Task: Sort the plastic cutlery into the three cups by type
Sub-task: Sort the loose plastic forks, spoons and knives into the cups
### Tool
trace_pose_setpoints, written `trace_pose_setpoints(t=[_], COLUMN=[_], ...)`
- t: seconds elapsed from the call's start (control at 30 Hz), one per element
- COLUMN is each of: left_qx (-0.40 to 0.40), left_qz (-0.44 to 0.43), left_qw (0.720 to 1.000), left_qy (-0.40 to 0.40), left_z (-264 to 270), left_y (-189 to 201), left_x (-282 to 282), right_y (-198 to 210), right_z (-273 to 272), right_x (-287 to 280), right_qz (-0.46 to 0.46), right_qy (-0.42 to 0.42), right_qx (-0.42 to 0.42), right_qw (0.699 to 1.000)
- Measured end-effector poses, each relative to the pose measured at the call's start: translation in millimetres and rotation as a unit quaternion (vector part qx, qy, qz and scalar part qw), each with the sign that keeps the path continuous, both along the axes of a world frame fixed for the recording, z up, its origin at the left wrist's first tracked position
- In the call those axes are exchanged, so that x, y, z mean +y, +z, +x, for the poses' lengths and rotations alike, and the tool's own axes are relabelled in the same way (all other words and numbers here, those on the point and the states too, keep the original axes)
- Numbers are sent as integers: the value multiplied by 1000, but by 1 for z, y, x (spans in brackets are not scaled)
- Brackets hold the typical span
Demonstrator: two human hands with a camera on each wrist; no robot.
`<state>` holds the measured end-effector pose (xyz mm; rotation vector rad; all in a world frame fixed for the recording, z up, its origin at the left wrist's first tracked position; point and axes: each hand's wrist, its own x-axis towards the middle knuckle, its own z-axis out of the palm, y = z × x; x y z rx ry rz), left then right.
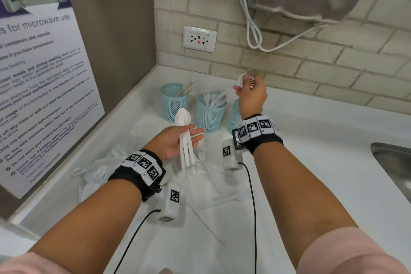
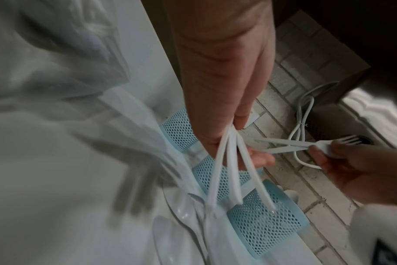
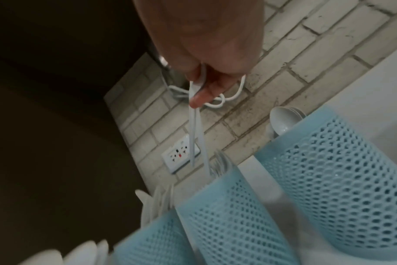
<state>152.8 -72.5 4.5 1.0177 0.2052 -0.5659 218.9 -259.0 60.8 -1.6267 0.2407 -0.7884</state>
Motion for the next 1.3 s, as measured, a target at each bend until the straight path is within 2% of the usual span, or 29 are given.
trace_pose_setpoints(t=[0.13, 0.2, 0.27, 0.3, 0.33, 0.37, 0.4, 0.47, 0.53, 0.63, 0.7, 0.83, 0.93, 1.07, 1.17, 1.3], left_qx=[-8, -11, -10, -9, -8, -7, -6, 1, 9, 8, 3, 2, 4, 8, 6, -12], left_qz=[-2, 0, 6, 7, 5, -1, -10, -37, -63, -75, -77, -70, -71, -41, 1, 28], left_qw=[1000, 1000, 1000, 1000, 1000, 1000, 1000, 999, 997, 995, 994, 991, 990, 992, 995, 993], left_qy=[8, 9, 7, 6, 5, 2, -5, -23, -42, -65, -81, -114, -125, -121, -104, -117], left_z=[1, 3, 4, 4, 4, 3, 3, 2, 1, -1, -3, -7, -7, -4, -1, 0], left_y=[2, -1, -4, -5, -6, -6, -6, -4, -2, 1, 2, 4, 2, -4, -7, -2], left_x=[0, 1, 2, 2, 3, 4, 5, 9, 11, 10, 8, 7, 7, 5, 0, -10], right_y=[-24, -32, -39, -40, -40, -39, -38, -32, -25, -22, -25, -35, -38, -34, -31, -31], right_z=[11, 12, 12, 11, 10, 7, 5, 1, -5, -11, -13, -18, -25, -30, -34, -38], right_x=[4, 5, 8, 10, 12, 13, 14, 16, 19, 27, 31, 32, 29, 27, 25, 24], right_qz=[-173, -299, -413, -443, -452, -442, -415, -354, -315, -333, -323, -289, -209, -126, -73, -80], right_qy=[44, 60, 58, 55, 57, 60, 58, 34, 49, 152, 221, 361, 381, 359, 394, 427], right_qx=[74, 131, 198, 221, 230, 225, 202, 113, 31, 27, 82, 210, 220, 233, 228, 230], right_qw=[981, 943, 887, 867, 860, 866, 886, 928, 947, 930, 917, 861, 873, 895, 887, 871])
